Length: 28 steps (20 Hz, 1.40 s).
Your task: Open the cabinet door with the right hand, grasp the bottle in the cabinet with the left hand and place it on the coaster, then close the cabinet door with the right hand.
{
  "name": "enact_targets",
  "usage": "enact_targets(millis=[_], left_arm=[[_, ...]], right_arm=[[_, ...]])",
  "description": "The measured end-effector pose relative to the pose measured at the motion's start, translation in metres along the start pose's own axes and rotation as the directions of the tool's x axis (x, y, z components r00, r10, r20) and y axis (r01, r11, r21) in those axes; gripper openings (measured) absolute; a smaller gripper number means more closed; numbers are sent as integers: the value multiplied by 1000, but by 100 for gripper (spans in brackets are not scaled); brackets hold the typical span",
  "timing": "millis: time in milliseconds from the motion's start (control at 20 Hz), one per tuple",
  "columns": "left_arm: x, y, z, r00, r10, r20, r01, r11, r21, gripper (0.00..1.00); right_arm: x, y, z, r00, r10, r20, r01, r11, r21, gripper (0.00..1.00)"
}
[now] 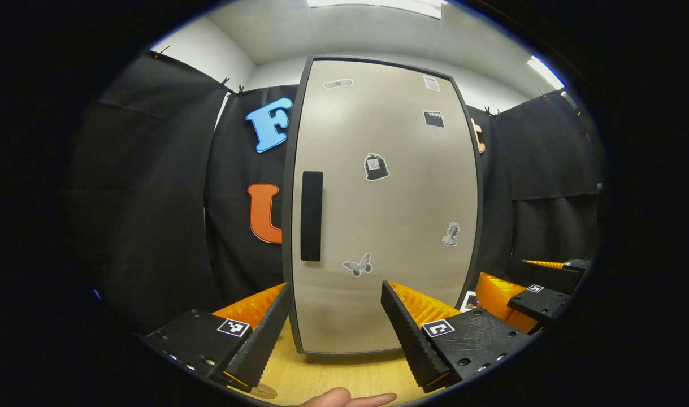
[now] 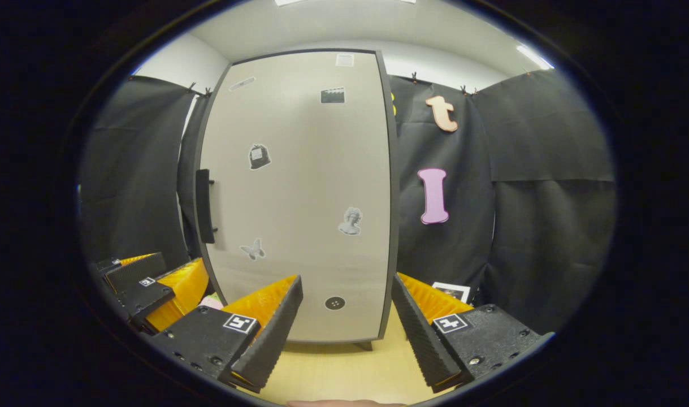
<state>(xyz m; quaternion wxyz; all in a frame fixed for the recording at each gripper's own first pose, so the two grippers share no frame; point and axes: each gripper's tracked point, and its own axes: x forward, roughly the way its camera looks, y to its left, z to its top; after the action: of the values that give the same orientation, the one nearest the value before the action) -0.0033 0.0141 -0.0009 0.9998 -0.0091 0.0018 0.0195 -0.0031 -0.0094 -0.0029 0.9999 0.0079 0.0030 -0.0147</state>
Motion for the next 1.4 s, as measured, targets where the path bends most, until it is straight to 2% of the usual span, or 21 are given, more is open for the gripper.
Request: enact_targets(millis=[450, 700, 1050, 1250, 1400], left_arm=[[0, 6, -2, 1000, 9, -3, -9, 1000, -1, 95], [-4, 25, -3, 999, 47, -4, -47, 999, 4, 95], [-25, 83, -10, 980, 199, -24, -199, 980, 14, 95], [-47, 122, -16, 949, 312, -44, -312, 950, 19, 95], [-70, 145, -22, 919, 389, -56, -388, 921, 30, 95]], right_arm=[[3, 9, 1, 1000, 6, -1, -6, 1000, -12, 98], [13, 36, 4, 997, 71, -5, -71, 996, -57, 99], [39, 90, 24, 980, 200, 25, -194, 970, -146, 99], [55, 130, 38, 958, 281, 50, -269, 948, -169, 98], [61, 167, 47, 931, 358, 72, -338, 920, -200, 99]])
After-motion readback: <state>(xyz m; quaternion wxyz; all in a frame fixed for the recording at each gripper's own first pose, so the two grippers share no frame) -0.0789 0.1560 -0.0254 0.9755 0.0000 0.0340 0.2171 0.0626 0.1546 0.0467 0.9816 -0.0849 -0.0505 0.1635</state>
